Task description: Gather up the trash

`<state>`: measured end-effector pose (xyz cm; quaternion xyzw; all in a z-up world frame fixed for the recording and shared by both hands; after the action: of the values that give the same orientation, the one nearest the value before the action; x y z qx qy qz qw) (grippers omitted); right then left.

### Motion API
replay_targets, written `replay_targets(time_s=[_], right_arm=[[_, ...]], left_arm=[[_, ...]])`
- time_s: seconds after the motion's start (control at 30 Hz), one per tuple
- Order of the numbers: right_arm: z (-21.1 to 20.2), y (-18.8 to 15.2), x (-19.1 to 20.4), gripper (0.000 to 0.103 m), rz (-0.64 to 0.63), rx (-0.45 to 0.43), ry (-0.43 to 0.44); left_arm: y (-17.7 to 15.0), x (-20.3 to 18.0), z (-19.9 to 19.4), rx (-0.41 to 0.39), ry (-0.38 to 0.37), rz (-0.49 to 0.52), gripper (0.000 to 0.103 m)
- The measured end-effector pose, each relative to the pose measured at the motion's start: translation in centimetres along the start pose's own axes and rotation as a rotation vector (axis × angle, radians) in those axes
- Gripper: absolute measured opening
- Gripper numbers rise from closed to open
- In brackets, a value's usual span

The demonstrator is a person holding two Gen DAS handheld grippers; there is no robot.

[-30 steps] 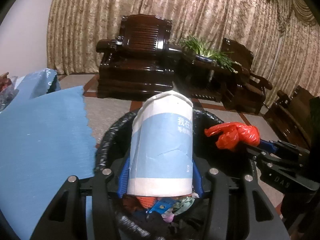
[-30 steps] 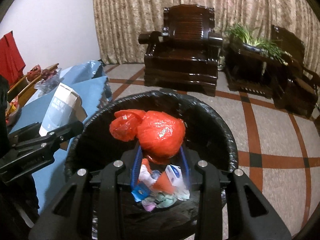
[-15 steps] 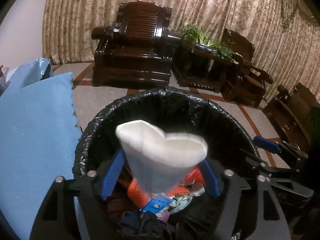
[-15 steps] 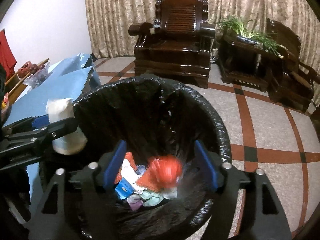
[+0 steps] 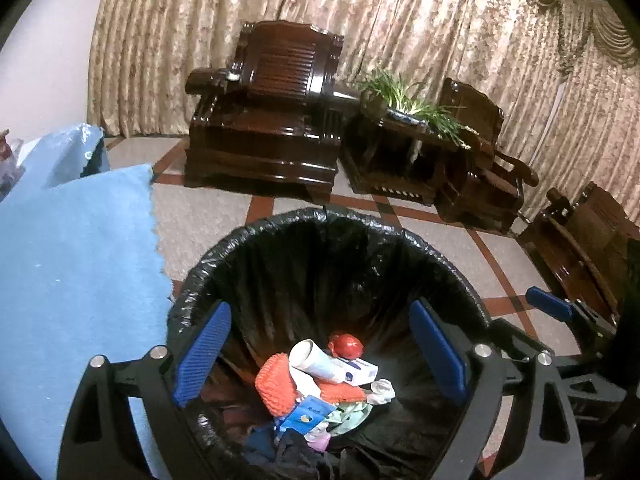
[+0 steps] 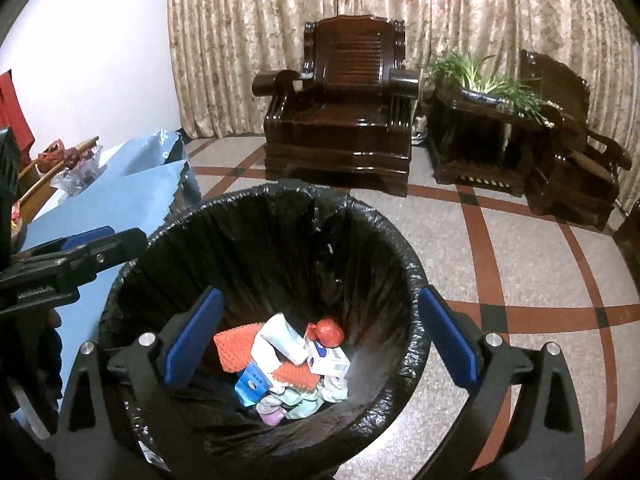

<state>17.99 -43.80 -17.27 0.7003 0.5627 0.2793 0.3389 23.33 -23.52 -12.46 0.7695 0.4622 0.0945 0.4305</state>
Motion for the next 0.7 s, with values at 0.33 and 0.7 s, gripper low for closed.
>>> replay_targets(time_s=[0.33, 0.7], right_arm=[[-3.6, 1.2, 1.8, 0.097, -0.005, -0.046, 0.049], [-9.3, 3.2, 5.8, 0.098, -0.055, -0.092, 0.146]], left_arm=[[-0.4, 1.2, -5.3, -0.042, 0.081, -0.013, 0.096], [-0.9, 1.7, -11.7, -0.077, 0.179, -0.036, 0.097]])
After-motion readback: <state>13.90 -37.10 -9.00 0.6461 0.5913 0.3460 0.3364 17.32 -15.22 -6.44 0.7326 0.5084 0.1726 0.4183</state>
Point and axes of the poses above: each gripper's, at about its wrist camera, not at the fingertips, and z roughly the way its jaws point, x to its left, y to its top, the point moved 3 cm from there along z, roughly the way its jaws point, and after that the axes turned 2 degrees about -z, right-handed, at the moved point
